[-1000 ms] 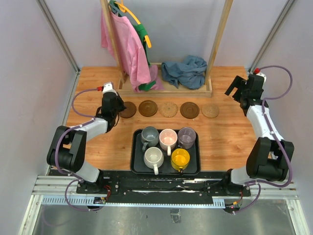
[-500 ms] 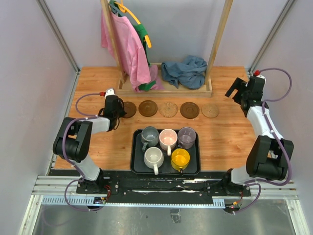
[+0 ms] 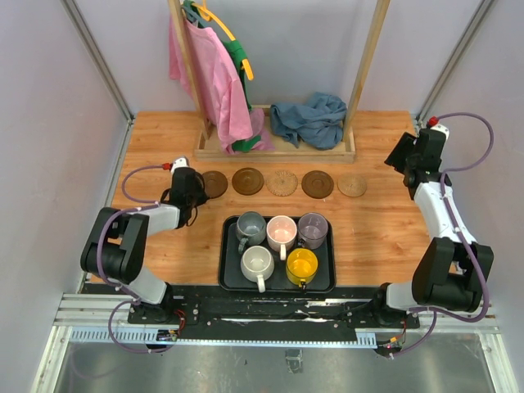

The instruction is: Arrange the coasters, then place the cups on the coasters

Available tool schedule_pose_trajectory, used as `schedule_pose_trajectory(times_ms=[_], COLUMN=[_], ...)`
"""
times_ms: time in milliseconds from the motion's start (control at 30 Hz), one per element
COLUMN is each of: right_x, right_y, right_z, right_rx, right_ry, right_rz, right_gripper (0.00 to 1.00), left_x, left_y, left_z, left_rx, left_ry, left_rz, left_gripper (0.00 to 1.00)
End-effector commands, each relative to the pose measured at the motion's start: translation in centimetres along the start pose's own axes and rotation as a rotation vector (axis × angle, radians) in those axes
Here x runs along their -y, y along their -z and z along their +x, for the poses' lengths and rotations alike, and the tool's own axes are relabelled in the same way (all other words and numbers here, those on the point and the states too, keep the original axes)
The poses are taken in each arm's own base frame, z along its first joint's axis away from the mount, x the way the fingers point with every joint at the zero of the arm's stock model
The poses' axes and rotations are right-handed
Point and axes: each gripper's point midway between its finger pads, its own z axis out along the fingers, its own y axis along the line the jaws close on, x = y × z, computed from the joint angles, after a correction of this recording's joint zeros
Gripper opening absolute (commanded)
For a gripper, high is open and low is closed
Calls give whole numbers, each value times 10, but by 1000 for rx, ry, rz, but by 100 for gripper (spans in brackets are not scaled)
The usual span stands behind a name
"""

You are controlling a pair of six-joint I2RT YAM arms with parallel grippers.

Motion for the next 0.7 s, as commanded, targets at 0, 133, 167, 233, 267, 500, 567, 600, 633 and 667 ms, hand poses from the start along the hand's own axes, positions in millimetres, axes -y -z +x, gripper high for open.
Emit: schedule_pose_trajectory(times_ms=[0, 133, 167, 233, 267, 500, 567, 600, 633, 667], right_x=[-6, -11, -12, -13, -14, -15, -16, -16, -16, -17], right_y=[4, 3, 3, 3, 4, 10, 9, 10, 10, 10], right_z=[5, 10, 11, 12, 12, 7, 8, 8, 8, 8], right_rx=[-6, -19, -24, -32, -33, -16, -19, -21, -22, -23], right_ry=[9, 11, 12, 14, 15, 15, 14, 13, 13, 11], right_rz=[-18, -35, -38, -41, -41, -46, -46, -48, -49, -50], right_gripper=[57, 56, 56, 56, 56, 56, 56, 56, 56, 56], left_x=[-8, -7, -6, -2, -1, -8, -8, -8, -7, -6], left_y=[13, 19, 19, 21, 23, 25, 25, 24, 24, 24], left_z=[-1, -3, -4, -6, -5, 12, 15, 16, 18, 19], left_rx=[10, 36, 42, 47, 42, -5, -18, -23, -29, -34], left_ry=[14, 13, 16, 20, 21, 20, 21, 22, 23, 24], left_rz=[-20, 6, 11, 29, 36, 24, 29, 31, 35, 39], left_gripper=[1, 1, 1, 1, 1, 1, 1, 1, 1, 1])
